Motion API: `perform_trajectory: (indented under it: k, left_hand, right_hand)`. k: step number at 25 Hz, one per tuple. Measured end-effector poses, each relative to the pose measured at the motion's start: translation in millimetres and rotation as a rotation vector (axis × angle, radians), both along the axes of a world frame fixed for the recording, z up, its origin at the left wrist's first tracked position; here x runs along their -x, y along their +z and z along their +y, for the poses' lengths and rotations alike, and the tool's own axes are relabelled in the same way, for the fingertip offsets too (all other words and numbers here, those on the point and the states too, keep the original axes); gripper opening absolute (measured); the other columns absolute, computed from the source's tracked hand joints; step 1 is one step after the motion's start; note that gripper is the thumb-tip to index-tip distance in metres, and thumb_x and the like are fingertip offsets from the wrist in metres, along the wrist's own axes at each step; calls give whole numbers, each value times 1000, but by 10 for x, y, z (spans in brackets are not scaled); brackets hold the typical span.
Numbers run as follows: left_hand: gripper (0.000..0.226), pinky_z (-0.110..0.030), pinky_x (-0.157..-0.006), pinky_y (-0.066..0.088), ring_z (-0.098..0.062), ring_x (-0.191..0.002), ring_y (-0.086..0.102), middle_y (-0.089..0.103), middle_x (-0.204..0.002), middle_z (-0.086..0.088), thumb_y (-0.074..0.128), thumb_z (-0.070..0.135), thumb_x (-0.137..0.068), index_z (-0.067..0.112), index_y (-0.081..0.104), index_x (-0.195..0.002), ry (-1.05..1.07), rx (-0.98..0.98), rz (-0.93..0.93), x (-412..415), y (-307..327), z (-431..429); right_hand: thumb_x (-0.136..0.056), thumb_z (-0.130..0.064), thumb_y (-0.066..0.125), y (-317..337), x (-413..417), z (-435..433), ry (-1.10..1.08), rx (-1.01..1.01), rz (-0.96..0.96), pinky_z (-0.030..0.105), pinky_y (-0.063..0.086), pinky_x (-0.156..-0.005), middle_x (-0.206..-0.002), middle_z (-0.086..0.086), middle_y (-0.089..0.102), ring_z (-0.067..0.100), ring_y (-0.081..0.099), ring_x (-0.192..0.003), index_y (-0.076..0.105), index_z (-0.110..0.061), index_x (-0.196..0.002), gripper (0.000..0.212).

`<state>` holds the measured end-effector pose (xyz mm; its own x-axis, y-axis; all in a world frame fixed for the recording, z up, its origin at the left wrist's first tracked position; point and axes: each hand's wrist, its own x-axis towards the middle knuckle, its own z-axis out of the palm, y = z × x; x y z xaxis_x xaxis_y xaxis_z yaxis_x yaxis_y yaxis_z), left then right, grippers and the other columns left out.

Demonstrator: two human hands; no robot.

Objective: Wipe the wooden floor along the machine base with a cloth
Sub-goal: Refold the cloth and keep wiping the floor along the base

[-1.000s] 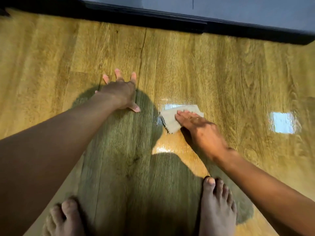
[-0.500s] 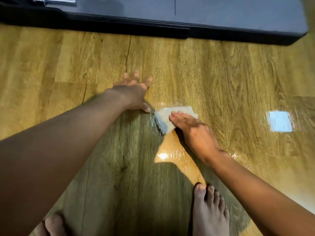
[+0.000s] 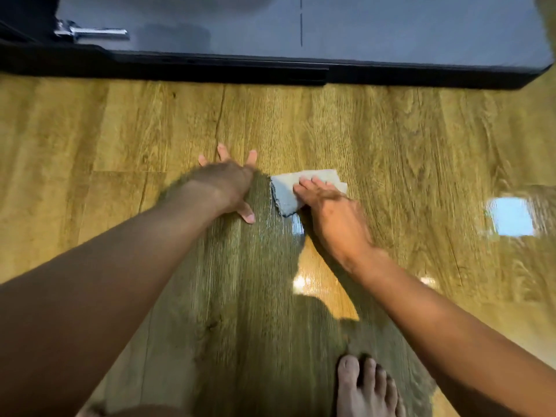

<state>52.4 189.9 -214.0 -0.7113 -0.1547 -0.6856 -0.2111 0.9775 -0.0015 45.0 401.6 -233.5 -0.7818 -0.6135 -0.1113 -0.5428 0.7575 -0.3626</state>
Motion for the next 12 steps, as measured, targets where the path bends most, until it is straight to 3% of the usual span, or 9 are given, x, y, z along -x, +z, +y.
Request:
perform_trajectory:
  k: [2, 4, 7, 8, 10, 12]
  left_hand:
    - [129, -62, -108, 19, -54, -137, -1, -13, -153, -22, 79, 48, -64, 31, -19, -146, 8, 9, -15, 17, -7, 0]
    - [132, -64, -106, 20, -56, -134, -8, -21, -150, -23, 80, 45, -64, 31, -24, -144, 30, -6, -30, 44, -28, 6]
    - [134, -66, -104, 21, -56, -133, -12, -26, -148, -23, 81, 42, -65, 30, -27, -143, 54, -35, -29, 45, -41, 18]
    - [134, -66, -105, 20, -56, -133, -12, -27, -148, -23, 81, 42, -65, 30, -27, -143, 61, -42, -26, 39, -41, 15]
    - [134, -66, -105, 20, -57, -133, -12, -28, -148, -23, 81, 43, -65, 31, -28, -143, 67, -46, -17, 37, -44, 4]
    - [135, -67, -104, 22, -58, -133, -10, -28, -148, -25, 81, 44, -64, 30, -28, -143, 61, -38, -21, 42, -65, 1]
  right_hand:
    - [-91, 8, 41, -83, -155, 81, 35, 6, 11, 36, 22, -111, -148, 8, 37, 26, 35, -137, 39, -14, -142, 56]
    - [-85, 13, 40, -112, -311, 195, 122, 19, -2, 47, 33, -108, -144, 9, 44, 29, 43, -131, 45, -12, -138, 59]
    - [-96, -13, 29, -112, 233, -26, 25, 69, -76, 43, 58, -80, -135, 7, 53, 28, 59, -114, 50, -20, -131, 42]
    - [-99, -18, 29, -126, 518, -156, -44, 103, -68, 42, 57, -82, -136, 7, 52, 26, 59, -115, 51, -21, -130, 38]
    - [-102, -14, 37, -146, 930, -327, -134, 108, -33, 42, 42, -104, -145, 5, 42, 22, 46, -130, 49, -20, -134, 35]
    - [-100, -6, 42, -175, 946, -381, -125, 23, 9, 42, 35, -109, -149, 2, 36, 22, 36, -136, 43, -20, -139, 42]
